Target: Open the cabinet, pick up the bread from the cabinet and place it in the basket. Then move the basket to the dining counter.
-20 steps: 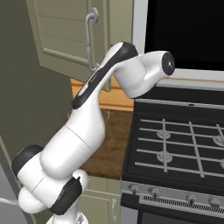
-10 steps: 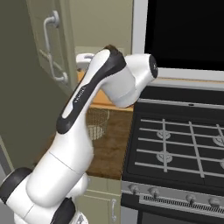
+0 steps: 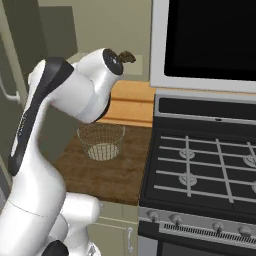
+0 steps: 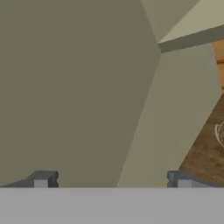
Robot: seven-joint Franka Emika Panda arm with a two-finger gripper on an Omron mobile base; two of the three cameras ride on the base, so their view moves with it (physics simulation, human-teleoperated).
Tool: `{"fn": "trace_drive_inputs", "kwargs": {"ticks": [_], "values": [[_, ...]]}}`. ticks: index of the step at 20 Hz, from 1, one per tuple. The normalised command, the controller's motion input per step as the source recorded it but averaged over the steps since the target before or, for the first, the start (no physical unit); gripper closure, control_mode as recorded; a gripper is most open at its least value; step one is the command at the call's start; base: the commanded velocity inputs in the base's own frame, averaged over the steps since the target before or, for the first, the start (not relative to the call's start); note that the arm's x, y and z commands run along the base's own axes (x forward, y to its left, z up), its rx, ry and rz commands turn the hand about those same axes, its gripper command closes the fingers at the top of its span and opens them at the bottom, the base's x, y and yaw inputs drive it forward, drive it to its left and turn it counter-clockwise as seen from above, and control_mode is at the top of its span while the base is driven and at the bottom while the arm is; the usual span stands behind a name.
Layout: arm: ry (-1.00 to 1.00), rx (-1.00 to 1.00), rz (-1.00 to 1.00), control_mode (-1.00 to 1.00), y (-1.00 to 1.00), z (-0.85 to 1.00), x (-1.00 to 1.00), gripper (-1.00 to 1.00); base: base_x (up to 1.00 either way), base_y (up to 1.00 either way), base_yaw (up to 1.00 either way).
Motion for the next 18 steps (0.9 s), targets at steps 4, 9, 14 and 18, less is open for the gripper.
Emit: {"fn": "trace_drive_inputs", "kwargs": {"ticks": [4, 9, 14, 18], "values": [[-0.05, -0.25, -0.23, -1.0, 1.0, 0.0, 0.0, -1.0, 0.0, 0.0, 0.0], [-0.15, -0.11, -0.15, -1.0, 0.44, 0.05, 0.0, -1.0, 0.0, 0.0, 0.0], [-0.08, 0.0, -0.05, -1.0, -0.99, 0.49, 0.58, -1.0, 0.0, 0.0, 0.0], [-0.24, -0.2, -0.03, -1.0, -0.63, 0.12, 0.61, -1.0, 0.0, 0.0, 0.0]]}}
